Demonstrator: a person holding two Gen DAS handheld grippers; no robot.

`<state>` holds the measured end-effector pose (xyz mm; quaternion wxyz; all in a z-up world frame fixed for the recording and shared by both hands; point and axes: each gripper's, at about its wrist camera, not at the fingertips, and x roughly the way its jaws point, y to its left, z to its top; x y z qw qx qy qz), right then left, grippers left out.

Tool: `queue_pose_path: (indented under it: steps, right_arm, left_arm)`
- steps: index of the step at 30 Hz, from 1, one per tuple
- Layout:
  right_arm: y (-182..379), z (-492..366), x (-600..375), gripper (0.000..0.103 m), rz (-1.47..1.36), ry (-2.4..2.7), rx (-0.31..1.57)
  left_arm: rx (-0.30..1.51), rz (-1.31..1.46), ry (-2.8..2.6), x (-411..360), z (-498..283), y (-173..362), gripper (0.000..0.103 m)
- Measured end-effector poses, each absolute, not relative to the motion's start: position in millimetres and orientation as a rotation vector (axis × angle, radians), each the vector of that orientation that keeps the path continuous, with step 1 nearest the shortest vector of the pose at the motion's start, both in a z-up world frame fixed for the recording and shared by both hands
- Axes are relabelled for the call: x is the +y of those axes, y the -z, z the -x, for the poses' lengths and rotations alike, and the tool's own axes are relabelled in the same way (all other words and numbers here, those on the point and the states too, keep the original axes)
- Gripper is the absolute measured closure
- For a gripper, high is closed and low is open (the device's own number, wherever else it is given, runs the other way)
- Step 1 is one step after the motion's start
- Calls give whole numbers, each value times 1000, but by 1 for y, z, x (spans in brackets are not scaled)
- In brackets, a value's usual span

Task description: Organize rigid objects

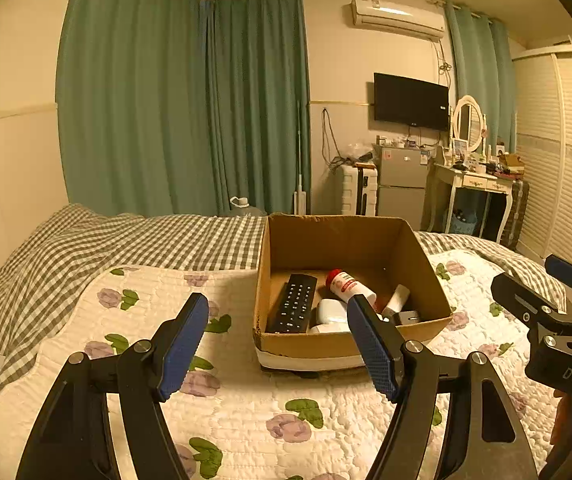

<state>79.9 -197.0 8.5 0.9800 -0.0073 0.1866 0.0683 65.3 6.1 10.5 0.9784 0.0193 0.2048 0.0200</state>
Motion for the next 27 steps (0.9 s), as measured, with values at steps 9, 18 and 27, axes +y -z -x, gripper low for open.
queue_pose_path:
  steps: [9,18,27]
  right_arm:
    - [-5,-83,-195,0,41,-115,391]
    - [-3,-84,-193,0,59,-115,396]
    - [-2,-85,-192,0,62,-114,405]
  left_arm:
    - [412,-58,-45,3,-65,-10,28]
    - [413,-44,-48,5,-64,-8,28]
    - [417,-43,-44,4,-64,-8,28]
